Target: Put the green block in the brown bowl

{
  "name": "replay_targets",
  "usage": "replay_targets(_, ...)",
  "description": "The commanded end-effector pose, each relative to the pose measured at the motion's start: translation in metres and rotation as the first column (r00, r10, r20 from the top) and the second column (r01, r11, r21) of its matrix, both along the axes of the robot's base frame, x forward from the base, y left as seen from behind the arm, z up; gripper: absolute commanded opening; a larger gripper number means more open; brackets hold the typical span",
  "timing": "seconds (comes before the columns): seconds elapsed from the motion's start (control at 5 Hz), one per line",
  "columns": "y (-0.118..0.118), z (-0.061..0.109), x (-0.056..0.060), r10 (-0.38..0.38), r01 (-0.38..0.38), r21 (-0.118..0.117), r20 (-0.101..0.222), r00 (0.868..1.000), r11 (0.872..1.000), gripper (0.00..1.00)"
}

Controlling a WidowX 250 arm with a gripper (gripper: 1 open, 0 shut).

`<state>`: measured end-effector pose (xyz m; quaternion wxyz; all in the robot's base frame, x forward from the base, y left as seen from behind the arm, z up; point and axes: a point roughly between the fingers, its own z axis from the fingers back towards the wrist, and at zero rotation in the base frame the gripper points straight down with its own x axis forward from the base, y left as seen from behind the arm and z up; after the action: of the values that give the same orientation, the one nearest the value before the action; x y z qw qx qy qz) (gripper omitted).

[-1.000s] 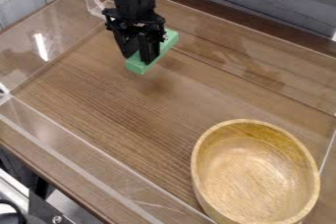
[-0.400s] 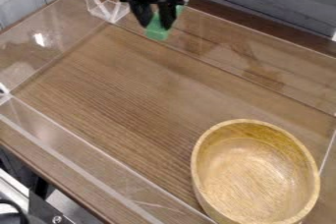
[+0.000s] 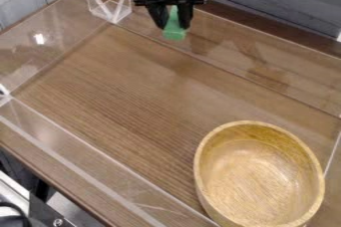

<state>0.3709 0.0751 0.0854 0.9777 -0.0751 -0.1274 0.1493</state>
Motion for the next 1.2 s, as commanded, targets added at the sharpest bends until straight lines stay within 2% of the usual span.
replay_targets(0.0,-0.004,0.019,0.002,0.047,-0.048,0.007,0.077,0.996,0.999,0.0)
replay_targets(0.4,-0.005,0.022,0.002,0.186,-0.186,-0.016,0.117,0.976,0.982,0.0)
replay_targets(0.6,-0.006,0.026,0.002,0.247,-0.245,-0.03,0.138,0.959,0.969,0.0)
replay_targets(1.0,-0.008,0.031,0.001,0.366,-0.361,-0.063,0.174,0.914,0.93,0.0)
